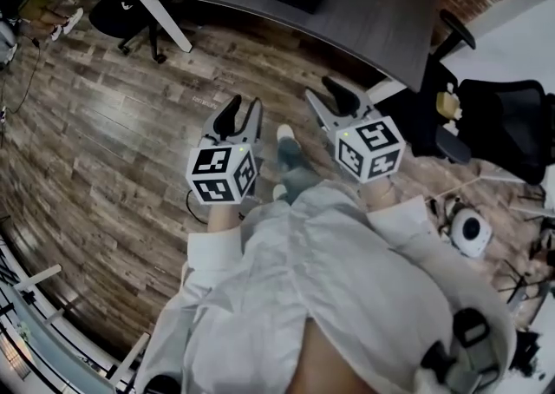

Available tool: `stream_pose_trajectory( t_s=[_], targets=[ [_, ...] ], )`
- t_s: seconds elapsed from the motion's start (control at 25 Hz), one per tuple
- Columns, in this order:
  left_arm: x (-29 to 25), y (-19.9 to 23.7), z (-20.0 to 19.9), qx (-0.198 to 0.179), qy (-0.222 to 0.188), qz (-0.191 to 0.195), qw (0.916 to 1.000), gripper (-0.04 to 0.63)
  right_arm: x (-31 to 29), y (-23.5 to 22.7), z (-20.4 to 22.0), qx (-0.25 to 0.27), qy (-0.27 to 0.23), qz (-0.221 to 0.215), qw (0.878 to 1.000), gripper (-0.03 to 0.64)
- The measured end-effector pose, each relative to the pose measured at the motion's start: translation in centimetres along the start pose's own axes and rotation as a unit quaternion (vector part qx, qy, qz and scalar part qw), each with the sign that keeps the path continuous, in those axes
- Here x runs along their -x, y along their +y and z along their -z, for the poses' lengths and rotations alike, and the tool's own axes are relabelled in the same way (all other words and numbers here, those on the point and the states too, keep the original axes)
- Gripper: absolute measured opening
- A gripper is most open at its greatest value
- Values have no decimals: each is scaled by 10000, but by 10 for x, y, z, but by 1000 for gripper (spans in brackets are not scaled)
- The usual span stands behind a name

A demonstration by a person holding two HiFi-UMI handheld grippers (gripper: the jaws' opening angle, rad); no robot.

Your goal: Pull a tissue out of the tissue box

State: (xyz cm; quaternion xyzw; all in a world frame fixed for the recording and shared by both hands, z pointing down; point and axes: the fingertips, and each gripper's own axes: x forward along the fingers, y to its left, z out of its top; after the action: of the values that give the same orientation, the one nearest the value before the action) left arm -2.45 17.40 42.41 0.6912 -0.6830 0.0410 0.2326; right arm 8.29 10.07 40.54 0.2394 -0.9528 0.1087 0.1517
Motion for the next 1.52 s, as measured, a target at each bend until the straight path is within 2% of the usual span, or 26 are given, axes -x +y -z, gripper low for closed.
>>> stream_pose_trajectory(
  t_s=[0.32, 0.72, 0.84, 1.08, 1.2, 1.36, 1.52],
  targets=[
    [-70, 60, -57, -143, -56, -217, 9996, 130, -93, -45, -43, 10, -146, -134, 9998, 141],
    [-171, 82, -130, -297, -193, -230, 9991, 130, -165, -113, -96, 206, -232, -314, 9990, 141],
    [-193, 82, -135, -219, -159, -221, 9994, 130, -175, -132, -99, 182, -195, -317, 9991, 141],
    [-209, 92, -112, -22, 250, -351, 9991, 130, -190, -151, -83, -68, -12, -367, 9993, 141],
    [-212, 93, -110, 30, 321, -380, 9988, 130, -193, -158, -77, -193, 44, -376, 9991, 141],
    [-222, 99, -120, -40, 314, -354, 9989, 130, -205, -162, -80, -243, 34, -365, 9990, 141],
    [-240, 105, -129, -147, 409, -202, 9989, 130, -214, -174, -85, -346, -3, -176, 9992, 141]
  ],
)
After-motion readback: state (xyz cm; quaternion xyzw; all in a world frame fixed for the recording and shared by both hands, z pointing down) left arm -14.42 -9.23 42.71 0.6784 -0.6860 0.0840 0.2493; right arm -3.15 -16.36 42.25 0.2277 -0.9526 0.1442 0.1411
